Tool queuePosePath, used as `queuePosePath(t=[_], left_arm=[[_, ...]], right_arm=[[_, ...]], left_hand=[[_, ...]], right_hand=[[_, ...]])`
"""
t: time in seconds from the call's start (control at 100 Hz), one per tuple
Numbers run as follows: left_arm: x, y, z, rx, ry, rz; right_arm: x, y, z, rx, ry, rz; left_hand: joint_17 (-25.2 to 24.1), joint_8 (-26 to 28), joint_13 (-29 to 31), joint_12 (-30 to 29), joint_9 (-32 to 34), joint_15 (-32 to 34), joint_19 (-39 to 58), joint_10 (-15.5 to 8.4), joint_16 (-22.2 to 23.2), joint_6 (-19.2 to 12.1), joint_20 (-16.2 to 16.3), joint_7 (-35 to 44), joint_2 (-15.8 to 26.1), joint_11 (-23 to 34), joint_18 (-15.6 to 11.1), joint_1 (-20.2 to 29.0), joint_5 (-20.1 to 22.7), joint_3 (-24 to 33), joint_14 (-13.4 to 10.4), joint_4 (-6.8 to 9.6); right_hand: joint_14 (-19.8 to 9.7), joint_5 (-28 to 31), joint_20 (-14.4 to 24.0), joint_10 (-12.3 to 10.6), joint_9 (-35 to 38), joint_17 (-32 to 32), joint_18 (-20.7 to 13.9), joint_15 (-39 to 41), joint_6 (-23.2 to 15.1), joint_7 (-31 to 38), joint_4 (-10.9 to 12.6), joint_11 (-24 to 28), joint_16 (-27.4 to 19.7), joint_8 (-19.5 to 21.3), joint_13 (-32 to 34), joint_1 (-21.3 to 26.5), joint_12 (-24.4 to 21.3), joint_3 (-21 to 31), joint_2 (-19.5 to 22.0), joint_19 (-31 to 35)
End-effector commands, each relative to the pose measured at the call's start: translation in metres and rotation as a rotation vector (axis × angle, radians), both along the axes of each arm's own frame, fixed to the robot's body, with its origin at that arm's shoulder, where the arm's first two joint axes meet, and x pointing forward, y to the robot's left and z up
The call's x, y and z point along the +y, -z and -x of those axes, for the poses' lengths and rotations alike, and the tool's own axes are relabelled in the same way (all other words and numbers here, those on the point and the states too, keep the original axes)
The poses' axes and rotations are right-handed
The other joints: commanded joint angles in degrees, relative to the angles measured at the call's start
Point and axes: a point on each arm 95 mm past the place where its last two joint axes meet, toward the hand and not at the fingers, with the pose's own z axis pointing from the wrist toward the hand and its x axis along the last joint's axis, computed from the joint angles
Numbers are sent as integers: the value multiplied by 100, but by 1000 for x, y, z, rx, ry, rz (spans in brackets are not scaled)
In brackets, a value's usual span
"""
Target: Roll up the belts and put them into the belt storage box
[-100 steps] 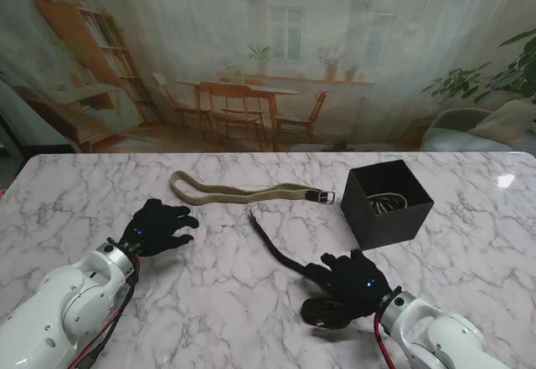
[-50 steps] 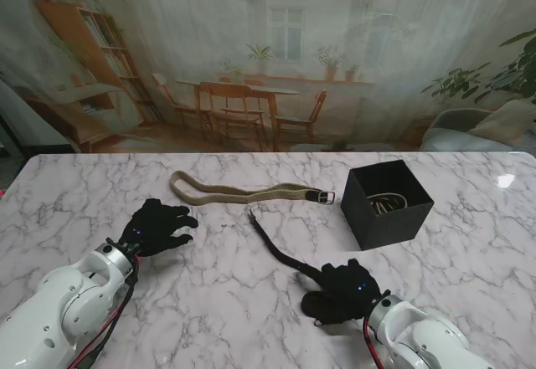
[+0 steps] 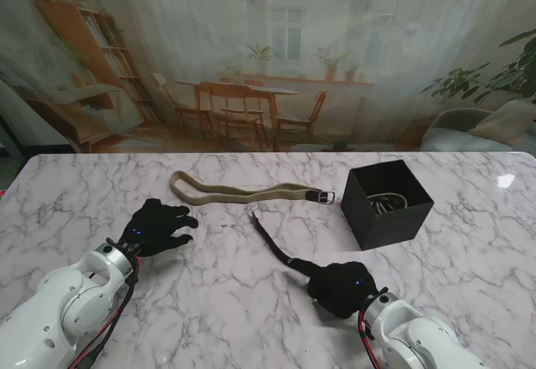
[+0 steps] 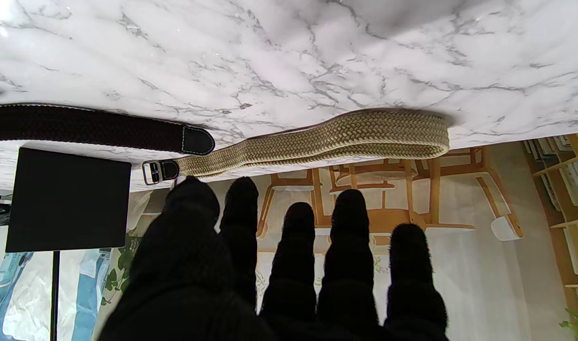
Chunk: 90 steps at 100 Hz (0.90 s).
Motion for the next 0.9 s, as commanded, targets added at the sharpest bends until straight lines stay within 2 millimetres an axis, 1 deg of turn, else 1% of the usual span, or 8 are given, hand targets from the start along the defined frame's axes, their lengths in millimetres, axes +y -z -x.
queuePosePath(t=[0.0,0.07,0.27,0.36,0.53,0.64,0.71,0.89], left_arm=[[-1,2,1,11,3,-2],[-2,2,0,12,4,-1],[-1,2,0,11,5,0],[-1,2,0,11,4,1],[-2,2,0,13,4,2],[-1,2,0,12,5,2],[-1,2,0,12,5,2],[-1,2,0,13,7,1]], right_arm=[[0,7,0,11,13,-11],[1,8,-1,5,17,-32],[2,8,-4,-9,-2,-53],[1,8,-5,-21,-13,-53],[1,8,-5,-12,-20,-38],[2,7,-4,5,-19,-43],[3,5,-4,23,-23,-54],[3,-3,-1,129,-43,-69]], left_hand=[[-127,66,-102,-5,-250,-142,-191,90,-66,1,89,-82,216,-84,237,28,71,-44,25,-76],[-130,65,-105,-6,-253,-144,-194,94,-67,-16,89,-85,215,-85,244,49,64,-35,23,-73],[-127,75,-106,-6,-249,-145,-199,80,-67,-58,90,-72,210,-83,233,68,66,-38,23,-74],[-128,81,-105,-6,-249,-144,-203,88,-66,-71,90,-61,205,-83,233,81,76,-37,22,-74],[-127,83,-107,-7,-255,-144,-204,89,-66,-82,94,-49,204,-86,226,79,79,-44,27,-76],[-128,84,-104,-6,-253,-143,-207,80,-65,-84,95,-41,203,-85,237,74,88,-47,27,-77],[-130,82,-107,-6,-253,-143,-211,86,-64,-75,94,-40,208,-84,233,77,88,-42,24,-74],[-127,75,-112,-6,-258,-145,-214,85,-64,-51,95,-42,216,-86,223,62,86,-46,25,-75]], right_hand=[[-229,-106,-189,-474,461,369,-119,650,-631,507,-34,181,207,-240,473,1068,-82,608,57,319],[-306,-244,-298,-427,544,658,-160,1096,-1155,1915,-127,77,251,-745,508,1238,-101,856,-101,422],[-511,1386,-365,-367,-495,995,-307,1460,-1521,3410,108,-635,88,243,540,1185,-635,1643,-304,379],[-620,2729,-375,-412,-1082,1033,-503,1355,-883,3813,351,-705,19,545,542,989,-695,1455,-360,322],[-616,3443,-365,-159,-2011,853,-672,696,943,5132,-464,-745,-186,-33,518,600,-705,789,-1040,5],[-498,3955,-385,145,-2256,742,-578,262,1431,4729,-470,-654,-269,89,511,-371,-690,692,-1133,-153],[-423,4296,-447,310,-2541,541,-506,-187,1745,3796,136,-697,-371,978,351,-1053,-724,449,-978,-362],[-473,3951,-646,561,-3237,129,-501,-1005,2309,2728,292,-883,-927,861,-160,-1519,-816,-188,-605,-688]])
